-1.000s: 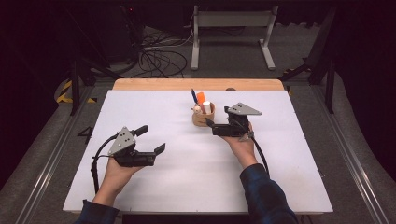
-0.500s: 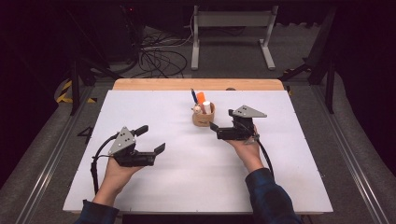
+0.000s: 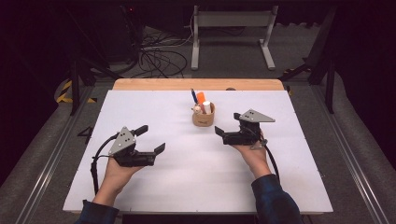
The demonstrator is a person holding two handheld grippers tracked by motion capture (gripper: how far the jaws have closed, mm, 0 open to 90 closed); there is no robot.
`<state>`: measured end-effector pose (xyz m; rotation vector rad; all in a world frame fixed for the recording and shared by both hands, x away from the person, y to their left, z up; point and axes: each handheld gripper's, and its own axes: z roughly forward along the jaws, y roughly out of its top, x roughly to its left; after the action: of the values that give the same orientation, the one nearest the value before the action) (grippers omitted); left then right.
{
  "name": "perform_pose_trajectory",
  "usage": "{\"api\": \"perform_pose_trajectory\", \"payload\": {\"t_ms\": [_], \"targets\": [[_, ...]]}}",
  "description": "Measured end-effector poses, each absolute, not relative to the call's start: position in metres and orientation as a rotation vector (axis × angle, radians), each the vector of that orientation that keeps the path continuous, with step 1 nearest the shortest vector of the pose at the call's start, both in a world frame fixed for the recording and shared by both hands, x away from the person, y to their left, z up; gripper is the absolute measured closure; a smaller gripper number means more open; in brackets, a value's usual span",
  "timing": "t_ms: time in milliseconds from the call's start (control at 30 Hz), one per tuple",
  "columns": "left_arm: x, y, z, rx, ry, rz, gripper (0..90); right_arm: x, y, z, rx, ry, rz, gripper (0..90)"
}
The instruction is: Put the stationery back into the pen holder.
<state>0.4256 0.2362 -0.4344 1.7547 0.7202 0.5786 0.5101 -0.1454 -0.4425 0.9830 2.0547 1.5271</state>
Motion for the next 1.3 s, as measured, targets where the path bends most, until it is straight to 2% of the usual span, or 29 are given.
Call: {"api": "perform_pose_trajectory", "payload": {"t_ms": [1300], "targets": [[0.421,0.246,-0.436,1.751,0.741,0.585,10.3,0.479,-0.189,-0.443,0.995,1.99,1.587,1.5]]}}
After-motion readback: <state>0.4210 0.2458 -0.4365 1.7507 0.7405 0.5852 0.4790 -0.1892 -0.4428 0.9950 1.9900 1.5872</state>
